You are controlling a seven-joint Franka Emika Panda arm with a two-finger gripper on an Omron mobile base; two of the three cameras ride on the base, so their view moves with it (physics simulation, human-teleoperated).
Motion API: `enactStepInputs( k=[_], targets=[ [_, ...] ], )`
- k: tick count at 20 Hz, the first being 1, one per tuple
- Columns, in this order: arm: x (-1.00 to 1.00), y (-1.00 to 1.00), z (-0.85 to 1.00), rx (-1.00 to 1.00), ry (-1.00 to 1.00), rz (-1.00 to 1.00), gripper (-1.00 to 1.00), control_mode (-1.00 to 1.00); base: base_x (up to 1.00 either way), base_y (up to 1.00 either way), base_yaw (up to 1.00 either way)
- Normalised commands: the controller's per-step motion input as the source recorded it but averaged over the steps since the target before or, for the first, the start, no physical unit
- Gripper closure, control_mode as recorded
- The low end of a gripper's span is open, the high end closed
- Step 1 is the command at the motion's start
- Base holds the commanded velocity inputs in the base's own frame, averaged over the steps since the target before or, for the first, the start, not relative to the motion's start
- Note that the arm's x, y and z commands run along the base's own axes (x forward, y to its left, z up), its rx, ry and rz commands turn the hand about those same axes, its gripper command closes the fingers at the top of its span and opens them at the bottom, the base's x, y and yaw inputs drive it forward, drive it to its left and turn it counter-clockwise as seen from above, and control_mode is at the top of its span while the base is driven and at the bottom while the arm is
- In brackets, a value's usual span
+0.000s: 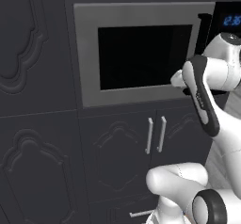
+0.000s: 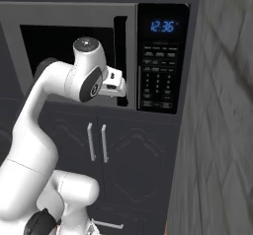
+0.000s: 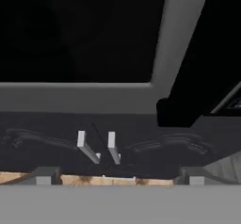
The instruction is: Retrieve the reheated potato from the microwave, then place the potato, cheese, and condiment on the cutting board.
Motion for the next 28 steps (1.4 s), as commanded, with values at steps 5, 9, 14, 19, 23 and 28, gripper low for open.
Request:
enactStepInputs(
  k=[5,9,14,19,23,28],
  targets=[
    [-0.06,-0.44,0.27,0.00,-0.09,-0.08,-1.00,-1.00,0.00,0.00,0.00],
    [-0.18,-0.31,0.15,0.00,-0.12,-0.09,-1.00,-1.00,0.00,0.00,0.00],
    [-0.05,-0.14,0.01,0.01,-0.17,-0.08,-1.00,-1.00,0.00,0.00,0.00],
    [-0.03,0.00,0.03,0.04,-0.25,-0.01,-1.00,-1.00,0.00,0.00,0.00],
    [0.00,0.00,0.11,0.05,-0.21,0.00,-1.00,-1.00,0.00,0.00,0.00],
    [0.10,0.00,0.15,0.05,-0.10,0.00,-1.00,-1.00,0.00,0.00,0.00]
  ],
)
